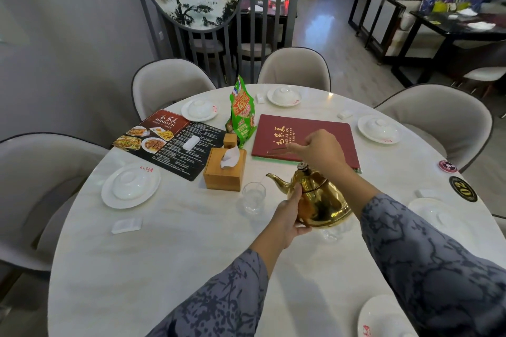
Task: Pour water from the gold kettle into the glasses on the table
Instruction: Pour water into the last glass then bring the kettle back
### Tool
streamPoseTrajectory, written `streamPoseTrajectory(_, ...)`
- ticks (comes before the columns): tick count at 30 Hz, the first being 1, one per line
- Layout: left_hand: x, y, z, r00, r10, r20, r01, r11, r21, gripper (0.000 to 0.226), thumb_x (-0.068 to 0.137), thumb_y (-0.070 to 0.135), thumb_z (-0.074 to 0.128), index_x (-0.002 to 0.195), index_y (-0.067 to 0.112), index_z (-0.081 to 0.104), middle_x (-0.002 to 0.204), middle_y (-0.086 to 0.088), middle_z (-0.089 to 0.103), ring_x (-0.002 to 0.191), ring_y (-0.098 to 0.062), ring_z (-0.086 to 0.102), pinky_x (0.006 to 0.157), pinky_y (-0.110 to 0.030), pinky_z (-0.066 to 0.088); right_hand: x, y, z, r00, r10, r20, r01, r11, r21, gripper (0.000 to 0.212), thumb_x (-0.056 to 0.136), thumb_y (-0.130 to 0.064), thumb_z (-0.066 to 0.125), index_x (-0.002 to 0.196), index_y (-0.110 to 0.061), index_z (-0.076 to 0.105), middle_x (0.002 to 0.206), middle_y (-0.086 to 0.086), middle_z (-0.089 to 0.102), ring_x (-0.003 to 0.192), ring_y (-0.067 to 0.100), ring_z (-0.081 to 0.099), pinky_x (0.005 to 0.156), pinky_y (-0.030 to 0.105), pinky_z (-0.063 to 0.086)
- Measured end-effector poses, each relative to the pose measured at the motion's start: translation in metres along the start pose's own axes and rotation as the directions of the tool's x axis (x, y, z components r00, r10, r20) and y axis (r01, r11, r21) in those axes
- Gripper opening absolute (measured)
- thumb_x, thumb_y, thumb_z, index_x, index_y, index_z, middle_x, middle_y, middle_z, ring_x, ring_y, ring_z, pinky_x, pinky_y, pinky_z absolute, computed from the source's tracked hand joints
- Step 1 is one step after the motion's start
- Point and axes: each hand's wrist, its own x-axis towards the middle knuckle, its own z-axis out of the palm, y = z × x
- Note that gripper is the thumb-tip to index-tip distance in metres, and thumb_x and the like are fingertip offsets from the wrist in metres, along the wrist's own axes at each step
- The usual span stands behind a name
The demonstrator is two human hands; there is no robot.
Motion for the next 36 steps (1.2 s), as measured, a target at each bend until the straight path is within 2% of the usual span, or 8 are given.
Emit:
streamPoseTrajectory(13,0.014,0.037,0.000,0.991,0.088,-0.105,-0.060,0.969,0.239,0.091,0.066,0.070,0.070,0.134,0.015,0.046,0.136,-0.010,0.058,0.120,-0.031,0.057,0.082,-0.045,0.056,0.011,0.029,-0.031,0.997,0.065,0.039,-0.076,0.910,0.408,0.047,0.081,-0.047,0.076,0.059,-0.011,0.055,0.049,0.005,0.041,0.043,0.014,0.035,0.047,0.023,0.032)
streamPoseTrajectory(16,0.025,0.049,-0.002,0.988,0.099,-0.121,-0.066,0.966,0.249,0.088,0.070,0.063,0.074,0.136,0.013,0.043,0.136,-0.011,0.056,0.123,-0.033,0.055,0.090,-0.050,0.054,0.026,0.035,-0.030,0.990,0.107,0.088,-0.135,0.877,0.462,0.048,0.079,-0.051,0.076,0.068,-0.006,0.064,0.075,0.027,0.067,0.062,0.027,0.056,0.057,0.029,0.046)
streamPoseTrajectory(19,0.039,0.059,-0.004,0.984,0.125,-0.130,-0.086,0.959,0.269,0.101,0.057,0.066,0.078,0.135,0.012,0.044,0.132,-0.012,0.059,0.119,-0.033,0.056,0.092,-0.052,0.054,0.037,0.042,-0.027,0.978,0.124,0.169,-0.196,0.829,0.524,0.071,0.074,-0.057,0.077,0.094,0.010,0.067,0.098,0.027,0.072,0.076,0.038,0.069,0.074,0.044,0.057)
streamPoseTrajectory(22,0.055,0.065,-0.005,0.975,0.166,-0.150,-0.119,0.952,0.282,0.094,0.067,0.061,0.078,0.136,0.010,0.040,0.131,-0.011,0.058,0.116,-0.029,0.056,0.082,-0.044,0.050,0.047,0.049,-0.022,0.972,0.112,0.205,-0.214,0.778,0.591,0.067,0.077,-0.050,0.078,0.099,0.012,0.066,0.092,0.022,0.075,0.081,0.038,0.073,0.084,0.048,0.058)
streamPoseTrajectory(24,0.066,0.068,-0.005,0.969,0.184,-0.165,-0.131,0.949,0.285,0.089,0.072,0.057,0.077,0.136,0.009,0.037,0.131,-0.008,0.057,0.113,-0.025,0.056,0.084,-0.040,0.047,0.053,0.056,-0.015,0.969,0.117,0.215,-0.229,0.751,0.620,0.053,0.078,-0.050,0.078,0.085,0.001,0.068,0.081,0.019,0.074,0.065,0.026,0.067,0.071,0.038,0.056)
streamPoseTrajectory(27,0.083,0.071,-0.004,0.966,0.200,-0.165,-0.144,0.942,0.302,0.114,0.048,0.067,0.081,0.137,0.009,0.038,0.129,-0.008,0.061,0.115,-0.024,0.060,0.099,-0.040,0.051,0.063,0.071,-0.003,0.962,0.143,0.231,-0.260,0.729,0.634,0.044,0.077,-0.052,0.078,0.071,-0.012,0.059,0.061,0.006,0.057,0.045,0.011,0.049,0.054,0.024,0.043)
streamPoseTrajectory(32,0.117,0.067,-0.007,0.967,0.185,-0.175,-0.112,0.926,0.360,0.094,0.060,0.058,0.083,0.129,0.006,0.043,0.123,-0.008,0.063,0.111,-0.023,0.061,0.093,-0.033,0.050,0.079,0.102,0.024,0.954,0.175,0.244,-0.297,0.667,0.683,0.048,0.072,-0.048,0.083,0.056,-0.018,0.049,0.053,-0.003,0.040,0.049,0.013,0.033,0.058,0.026,0.037)
streamPoseTrajectory(36,0.142,0.056,-0.012,0.964,0.175,-0.202,-0.078,0.908,0.413,0.115,0.038,0.070,0.079,0.130,0.012,0.044,0.125,-0.006,0.063,0.111,-0.024,0.062,0.101,-0.041,0.051,0.088,0.122,0.046,0.951,0.184,0.249,-0.308,0.629,0.714,0.044,0.074,-0.045,0.082,0.063,-0.012,0.056,0.055,-0.001,0.045,0.052,0.013,0.039,0.065,0.028,0.042)
